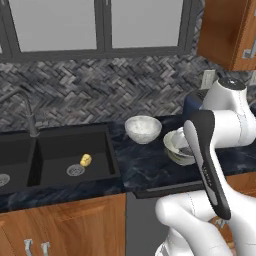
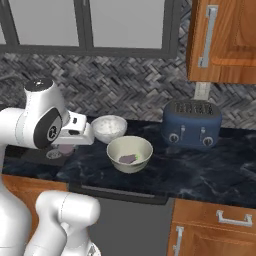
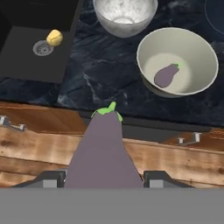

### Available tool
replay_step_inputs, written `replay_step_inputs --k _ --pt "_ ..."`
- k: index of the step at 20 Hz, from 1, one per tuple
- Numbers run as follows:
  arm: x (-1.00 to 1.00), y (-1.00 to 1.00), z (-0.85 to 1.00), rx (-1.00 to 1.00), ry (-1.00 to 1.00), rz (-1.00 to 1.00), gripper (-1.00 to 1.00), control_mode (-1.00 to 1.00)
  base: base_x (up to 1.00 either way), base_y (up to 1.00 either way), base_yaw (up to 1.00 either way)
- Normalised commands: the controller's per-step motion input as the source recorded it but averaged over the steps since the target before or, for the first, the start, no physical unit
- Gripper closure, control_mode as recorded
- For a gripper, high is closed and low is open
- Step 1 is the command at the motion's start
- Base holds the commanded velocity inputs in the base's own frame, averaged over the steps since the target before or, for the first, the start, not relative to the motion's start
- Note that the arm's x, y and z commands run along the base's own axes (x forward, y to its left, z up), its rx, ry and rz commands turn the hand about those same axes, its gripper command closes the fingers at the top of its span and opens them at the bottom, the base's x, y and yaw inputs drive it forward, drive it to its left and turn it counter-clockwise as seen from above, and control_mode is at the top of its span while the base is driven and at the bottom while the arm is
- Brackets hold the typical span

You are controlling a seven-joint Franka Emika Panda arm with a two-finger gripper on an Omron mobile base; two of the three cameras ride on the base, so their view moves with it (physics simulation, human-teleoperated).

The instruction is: Pick the eggplants from the cabinet and place them in one bowl. Pick the potato from the sink and place it in the other bowl.

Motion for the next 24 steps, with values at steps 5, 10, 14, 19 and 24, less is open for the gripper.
replay_step_inputs --k 5,10,14,19,24 --pt "0.00 0.00 0.00 0.00 0.00 0.00 1.00 1.00 0.03 0.00 -0.09" --pt "0.00 0.00 0.00 0.00 0.00 0.00 1.00 1.00 0.20 -0.19 -0.13" --pt "0.00 0.00 0.00 0.00 0.00 0.00 1.00 1.00 0.30 -0.21 -0.34" --pt "0.00 0.00 0.00 0.00 0.00 0.00 1.00 1.00 0.38 0.07 -0.14" --pt "0.00 0.00 0.00 0.00 0.00 0.00 1.00 1.00 0.71 0.02 0.00"
